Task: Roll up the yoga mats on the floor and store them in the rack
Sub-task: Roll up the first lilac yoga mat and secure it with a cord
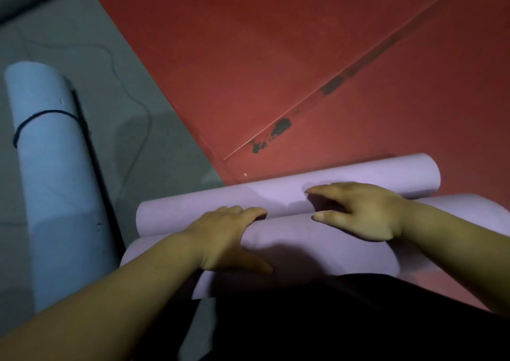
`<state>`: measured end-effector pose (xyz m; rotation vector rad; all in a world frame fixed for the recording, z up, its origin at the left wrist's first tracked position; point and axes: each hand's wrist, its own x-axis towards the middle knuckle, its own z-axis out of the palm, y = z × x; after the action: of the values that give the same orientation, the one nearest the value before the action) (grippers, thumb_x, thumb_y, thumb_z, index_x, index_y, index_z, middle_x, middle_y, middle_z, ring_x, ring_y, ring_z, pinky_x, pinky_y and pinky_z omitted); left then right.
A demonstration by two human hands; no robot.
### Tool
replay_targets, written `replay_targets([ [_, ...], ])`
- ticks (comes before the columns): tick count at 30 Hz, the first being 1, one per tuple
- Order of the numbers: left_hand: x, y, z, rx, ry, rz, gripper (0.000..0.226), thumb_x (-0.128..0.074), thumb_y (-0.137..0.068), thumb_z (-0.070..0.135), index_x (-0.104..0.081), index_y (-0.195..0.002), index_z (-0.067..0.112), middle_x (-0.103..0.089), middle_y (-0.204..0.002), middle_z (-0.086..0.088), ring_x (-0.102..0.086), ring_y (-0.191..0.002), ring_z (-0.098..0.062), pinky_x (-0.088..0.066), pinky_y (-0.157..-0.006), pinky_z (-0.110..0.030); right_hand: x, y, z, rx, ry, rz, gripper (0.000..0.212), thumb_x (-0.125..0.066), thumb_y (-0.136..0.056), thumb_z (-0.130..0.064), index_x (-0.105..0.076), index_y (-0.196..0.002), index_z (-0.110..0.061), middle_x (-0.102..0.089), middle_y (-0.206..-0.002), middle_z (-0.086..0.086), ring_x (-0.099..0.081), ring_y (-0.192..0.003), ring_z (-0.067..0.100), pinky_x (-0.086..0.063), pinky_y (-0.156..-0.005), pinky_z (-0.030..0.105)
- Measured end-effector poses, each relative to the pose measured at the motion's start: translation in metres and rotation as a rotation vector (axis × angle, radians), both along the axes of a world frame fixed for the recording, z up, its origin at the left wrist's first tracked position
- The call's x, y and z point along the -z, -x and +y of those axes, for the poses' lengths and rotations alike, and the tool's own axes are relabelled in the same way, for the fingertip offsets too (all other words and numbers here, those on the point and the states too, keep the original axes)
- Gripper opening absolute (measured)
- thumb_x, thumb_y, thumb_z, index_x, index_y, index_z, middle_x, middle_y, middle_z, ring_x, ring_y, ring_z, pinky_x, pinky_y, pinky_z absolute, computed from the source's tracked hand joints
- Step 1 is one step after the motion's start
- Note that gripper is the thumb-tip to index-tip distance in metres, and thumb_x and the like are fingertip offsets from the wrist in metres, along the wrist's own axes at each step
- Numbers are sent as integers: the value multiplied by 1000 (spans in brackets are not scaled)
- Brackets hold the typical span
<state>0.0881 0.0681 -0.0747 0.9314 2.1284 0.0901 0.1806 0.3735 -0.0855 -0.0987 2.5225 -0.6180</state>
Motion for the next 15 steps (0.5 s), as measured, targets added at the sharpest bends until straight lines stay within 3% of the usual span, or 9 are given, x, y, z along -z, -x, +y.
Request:
replay_targets([
  [4, 6, 13, 1, 28, 36, 56, 112, -45, -56, 102, -23, -152, 48, -44, -137, 9, -41, -125, -21, -36, -108, -41, 9, 16, 4, 23, -19, -5, 86, -34, -80, -86, -31, -156, -45, -46, -156, -7, -36, -146, 14, -27, -121, 31],
  [6, 8, 17, -1, 17, 22, 146, 112, -28, -59, 106, -22, -154, 47, -41, -137, 10, -38, -127, -21, -33, -108, -42, 16, 27, 9, 40, -29, 33, 85, -32, -80, -83, -37, -154, -40, -52, -150, -3, -44, -139, 21, -32, -118, 35],
  [9, 9, 12, -3, -45, -6, 292, 113, -1, -61, 103, -18, -157, 45, -33, -151, 10, -28, -141, -20, -27, -114, -44, 23, 43, 13, 44, -58, 113, 78, -34, -85, -76, -46, -149, -33, -58, -138, -1, -53, -125, 28, -41, -109, 42],
  [15, 18, 16, -4, -147, -3, 292, 110, 0, -64, 102, -4, -159, 46, -3, -170, 4, 2, -156, -19, -9, -123, -57, -9, 40, -13, 68, -188, 196, 75, -19, -89, -77, -53, -140, -33, -56, -136, -1, -52, -124, 31, -46, -103, 48],
])
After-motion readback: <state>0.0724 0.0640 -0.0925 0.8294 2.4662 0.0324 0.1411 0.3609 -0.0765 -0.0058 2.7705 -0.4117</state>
